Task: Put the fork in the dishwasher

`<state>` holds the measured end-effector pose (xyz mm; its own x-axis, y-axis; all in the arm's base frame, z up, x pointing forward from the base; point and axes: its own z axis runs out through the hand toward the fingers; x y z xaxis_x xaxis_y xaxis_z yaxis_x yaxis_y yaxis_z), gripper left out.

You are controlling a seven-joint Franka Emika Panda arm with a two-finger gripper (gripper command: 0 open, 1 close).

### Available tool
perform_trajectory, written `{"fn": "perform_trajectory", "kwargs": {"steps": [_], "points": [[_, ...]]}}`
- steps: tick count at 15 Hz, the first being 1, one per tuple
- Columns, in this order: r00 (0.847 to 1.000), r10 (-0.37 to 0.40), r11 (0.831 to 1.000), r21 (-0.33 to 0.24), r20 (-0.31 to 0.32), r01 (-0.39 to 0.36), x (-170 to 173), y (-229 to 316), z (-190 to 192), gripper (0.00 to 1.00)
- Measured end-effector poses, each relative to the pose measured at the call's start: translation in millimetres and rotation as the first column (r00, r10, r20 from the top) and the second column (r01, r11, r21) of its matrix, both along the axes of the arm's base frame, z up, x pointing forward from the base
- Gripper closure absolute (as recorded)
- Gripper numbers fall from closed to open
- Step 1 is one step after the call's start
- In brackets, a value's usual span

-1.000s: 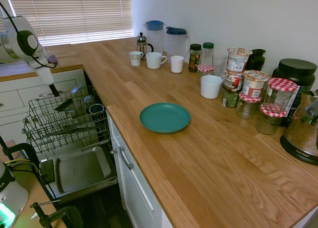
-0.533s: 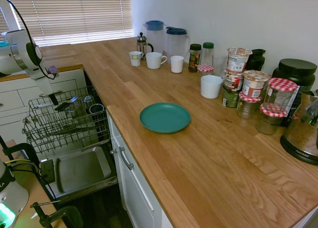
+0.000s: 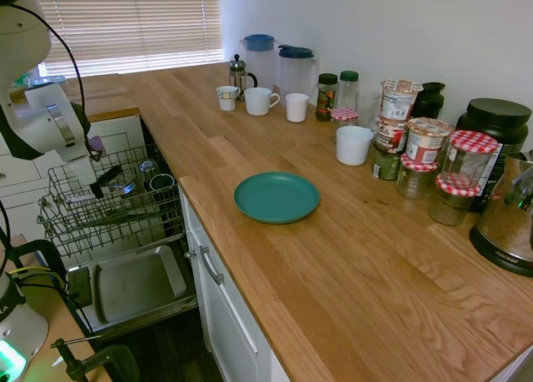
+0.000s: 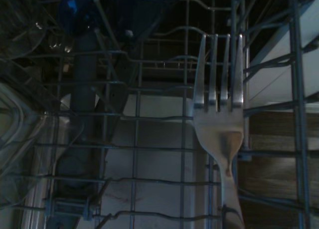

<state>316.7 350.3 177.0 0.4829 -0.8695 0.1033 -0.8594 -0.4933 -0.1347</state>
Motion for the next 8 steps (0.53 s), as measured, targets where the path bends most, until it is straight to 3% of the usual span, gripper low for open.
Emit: {"fn": "perform_trajectory", "kwargs": {"steps": [8], "points": [[0.999, -0.010, 1.000, 0.001, -0.049, 0.010, 32, 28, -57, 1.00]]}}
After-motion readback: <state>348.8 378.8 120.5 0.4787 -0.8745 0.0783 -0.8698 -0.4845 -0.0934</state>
